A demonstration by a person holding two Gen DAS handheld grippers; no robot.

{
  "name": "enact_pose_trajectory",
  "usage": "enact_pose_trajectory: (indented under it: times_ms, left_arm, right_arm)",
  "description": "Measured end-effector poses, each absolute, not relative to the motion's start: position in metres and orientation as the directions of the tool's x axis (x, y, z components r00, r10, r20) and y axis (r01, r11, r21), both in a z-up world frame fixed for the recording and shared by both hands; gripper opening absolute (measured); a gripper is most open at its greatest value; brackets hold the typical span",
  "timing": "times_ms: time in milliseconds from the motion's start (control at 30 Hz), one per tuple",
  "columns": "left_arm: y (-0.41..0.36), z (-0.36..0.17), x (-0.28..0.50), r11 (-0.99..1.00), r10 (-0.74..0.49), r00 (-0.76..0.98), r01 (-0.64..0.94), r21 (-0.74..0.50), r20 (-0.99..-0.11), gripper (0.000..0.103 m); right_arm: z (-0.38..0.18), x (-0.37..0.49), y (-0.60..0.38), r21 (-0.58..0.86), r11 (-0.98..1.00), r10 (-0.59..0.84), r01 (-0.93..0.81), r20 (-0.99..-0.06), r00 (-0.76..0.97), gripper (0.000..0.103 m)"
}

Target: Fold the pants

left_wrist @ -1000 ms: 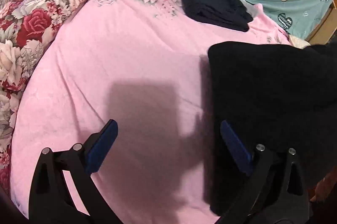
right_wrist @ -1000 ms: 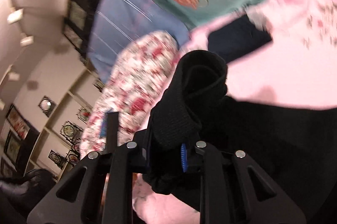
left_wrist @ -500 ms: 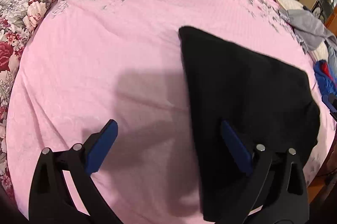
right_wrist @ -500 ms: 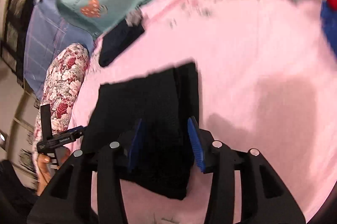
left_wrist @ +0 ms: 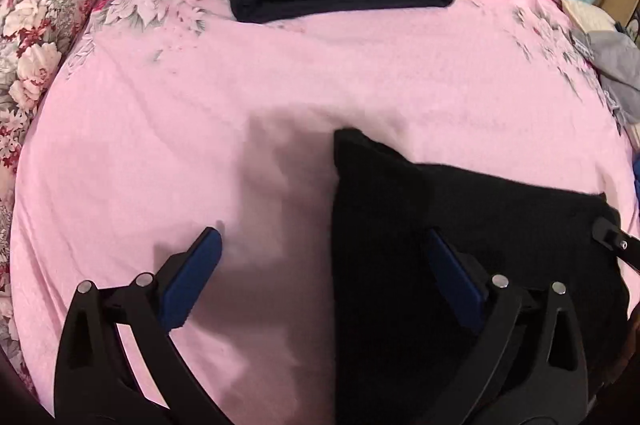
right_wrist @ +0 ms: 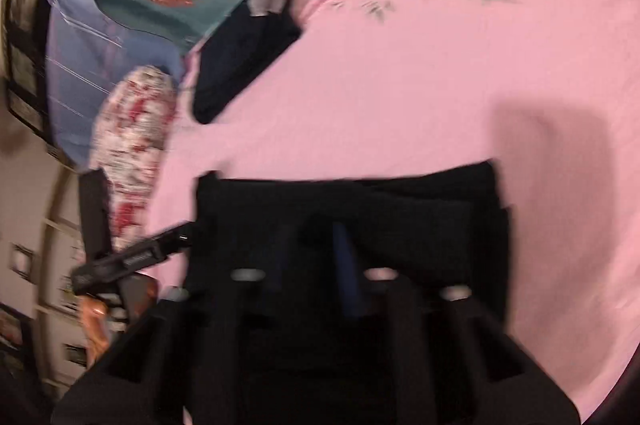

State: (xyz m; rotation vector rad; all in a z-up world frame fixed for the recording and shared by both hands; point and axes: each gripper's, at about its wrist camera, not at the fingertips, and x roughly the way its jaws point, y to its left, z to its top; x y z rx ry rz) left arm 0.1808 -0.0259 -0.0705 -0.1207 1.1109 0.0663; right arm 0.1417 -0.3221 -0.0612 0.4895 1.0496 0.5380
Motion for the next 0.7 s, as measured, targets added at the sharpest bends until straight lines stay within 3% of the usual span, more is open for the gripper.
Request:
enact_pose_trajectory:
  times_ms: [100, 133, 167, 233, 267, 300, 333, 400, 533, 633, 700]
  left_arm:
    - [-0.013, -0.064, 0.171, 0.975, -0.021, 0.428, -0.192, -0.113, -0.904, 0.101]
    - [-0.011, -0.061, 0.162, 0.970, -0.055, 0.436, -0.189, -0.152, -0.898, 0.101]
    - [-0.010, -0.059, 0.155, 0.969, -0.088, 0.439, -0.171, -0.180, -0.894, 0.101]
    - [-0.014, -0.057, 0.138, 0.967, -0.143, 0.432, -0.133, -0.219, -0.890, 0.101]
    - [-0.018, -0.057, 0.126, 0.966, -0.171, 0.425, -0.107, -0.237, -0.889, 0.101]
    - [-0.022, -0.059, 0.116, 0.966, -0.189, 0.419, -0.082, -0.244, -0.888, 0.101]
    - [-0.028, -0.063, 0.106, 0.970, -0.196, 0.409, -0.051, -0.237, -0.891, 0.101]
    - [-0.032, -0.071, 0.093, 0.979, -0.170, 0.403, -0.038, -0.202, -0.899, 0.101]
    - [-0.022, -0.062, 0.080, 0.953, -0.228, 0.376, -0.102, -0.285, -0.898, 0.101]
    - [-0.028, -0.054, 0.073, 0.951, -0.269, 0.356, -0.048, -0.305, -0.895, 0.101]
    - [-0.037, -0.061, 0.063, 0.959, -0.260, 0.345, -0.019, -0.283, -0.902, 0.101]
  right_arm:
    - [-0.047, 0.126, -0.328, 0.584, 0.786, 0.604, -0.202, -0.656, 0.453, 0.000]
    - [-0.038, 0.117, -0.328, 0.550, 0.806, 0.578, -0.217, -0.656, 0.486, 0.005]
    - [-0.031, 0.107, -0.327, 0.549, 0.797, 0.593, -0.250, -0.637, 0.492, 0.012]
    - [-0.027, 0.090, -0.323, 0.610, 0.722, 0.688, -0.325, -0.586, 0.427, 0.012]
    - [-0.029, 0.081, -0.318, 0.632, 0.685, 0.728, -0.363, -0.573, 0.376, 0.018]
    - [-0.034, 0.073, -0.313, 0.626, 0.678, 0.735, -0.385, -0.592, 0.332, 0.032]
    - [-0.039, 0.067, -0.309, 0.602, 0.694, 0.717, -0.396, -0.627, 0.304, 0.036]
    - [-0.047, 0.059, -0.312, 0.546, 0.731, 0.675, -0.410, -0.668, 0.313, 0.034]
    - [-0.033, 0.054, -0.342, 0.645, 0.703, 0.711, -0.301, -0.621, 0.330, 0.037]
    - [-0.011, 0.035, -0.335, 0.603, 0.677, 0.733, -0.423, -0.600, 0.319, 0.050]
    - [-0.023, 0.030, -0.327, 0.525, 0.749, 0.651, -0.404, -0.698, 0.298, 0.057]
